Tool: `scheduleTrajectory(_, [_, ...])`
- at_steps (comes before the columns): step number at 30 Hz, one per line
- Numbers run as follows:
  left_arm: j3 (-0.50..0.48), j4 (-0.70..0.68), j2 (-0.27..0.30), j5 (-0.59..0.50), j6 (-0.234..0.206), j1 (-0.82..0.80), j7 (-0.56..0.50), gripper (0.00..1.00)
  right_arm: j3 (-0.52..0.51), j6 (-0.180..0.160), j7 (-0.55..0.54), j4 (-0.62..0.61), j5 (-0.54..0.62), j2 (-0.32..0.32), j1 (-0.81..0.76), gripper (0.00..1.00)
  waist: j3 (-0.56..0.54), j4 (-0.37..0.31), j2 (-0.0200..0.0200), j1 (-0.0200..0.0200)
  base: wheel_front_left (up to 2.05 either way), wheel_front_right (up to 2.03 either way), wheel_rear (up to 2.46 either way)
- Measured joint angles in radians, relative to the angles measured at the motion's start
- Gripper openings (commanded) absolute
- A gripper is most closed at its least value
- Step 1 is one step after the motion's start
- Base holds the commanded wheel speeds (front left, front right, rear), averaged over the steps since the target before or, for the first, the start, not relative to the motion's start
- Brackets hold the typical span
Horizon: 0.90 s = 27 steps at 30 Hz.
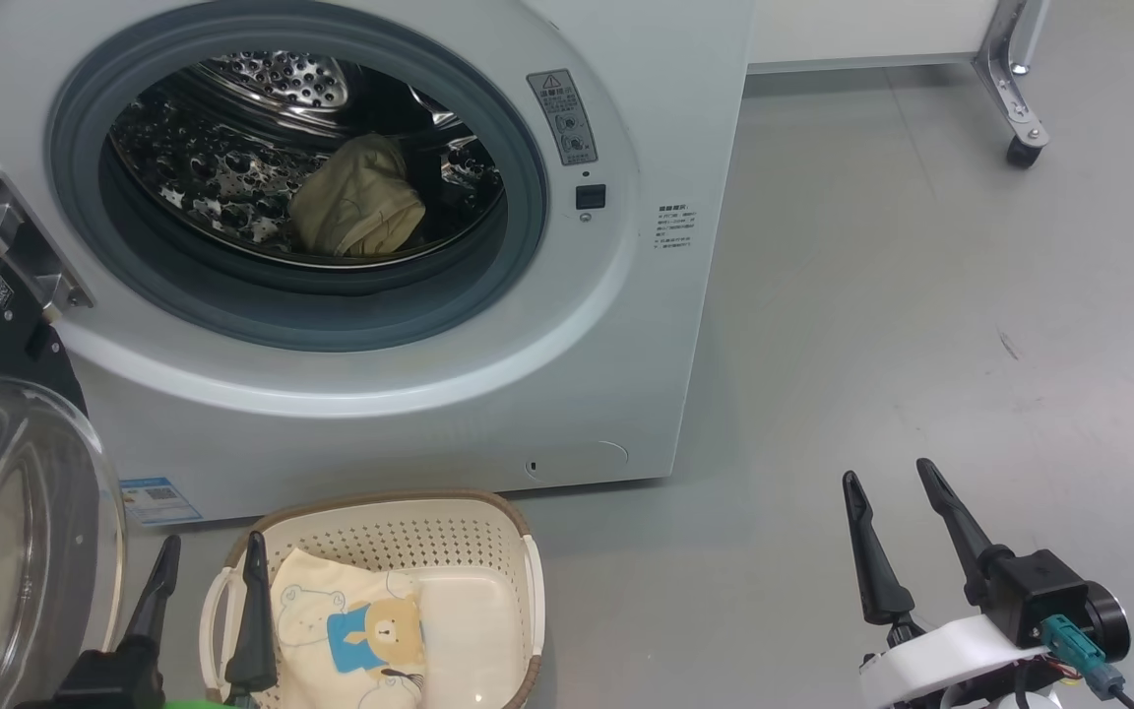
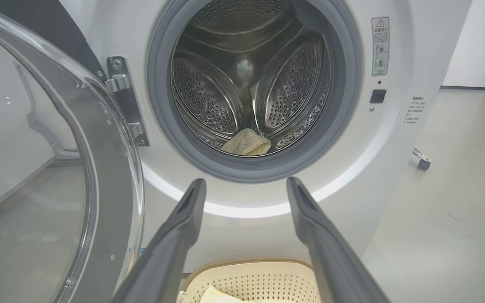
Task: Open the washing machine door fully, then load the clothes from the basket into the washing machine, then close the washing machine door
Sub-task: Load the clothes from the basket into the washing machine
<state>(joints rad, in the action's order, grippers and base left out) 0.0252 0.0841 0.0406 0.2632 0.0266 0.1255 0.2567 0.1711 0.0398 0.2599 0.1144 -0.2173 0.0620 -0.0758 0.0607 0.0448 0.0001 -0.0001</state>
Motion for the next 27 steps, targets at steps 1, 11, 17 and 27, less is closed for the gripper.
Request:
scheduleTrajectory(1, [0.002, -0.002, 0.000, 0.000, -0.002, 0.001, 0.000, 1.00, 0.000, 0.000, 0.000, -0.001, 0.000, 0.000, 0.000, 1.00, 0.001, 0.000, 0.0000, 0.0000, 0.00, 0.00, 0.00])
scheduleTrajectory(11, [0.005, -0.021, 0.000, 0.000, -0.010, 0.003, 0.000, 1.00, 0.005, -0.007, 0.000, -0.011, 0.000, 0.000, -0.001, 1.00, 0.010, -0.002, 0.0000, 0.0000, 0.00, 0.00, 0.00])
scheduleTrajectory(17, [0.007, -0.029, 0.000, 0.000, -0.013, 0.003, 0.000, 1.00, 0.005, -0.007, 0.000, -0.025, 0.000, 0.000, -0.002, 1.00, 0.024, -0.004, 0.0000, 0.0000, 0.00, 0.00, 0.00])
scheduleTrajectory(27, [0.046, 0.053, 0.001, 0.016, -0.022, -0.013, -0.074, 1.00, 0.008, -0.007, -0.009, -0.078, 0.007, 0.004, 0.002, 1.00, 0.107, -0.005, 0.0000, 0.0000, 0.00, 0.00, 0.00])
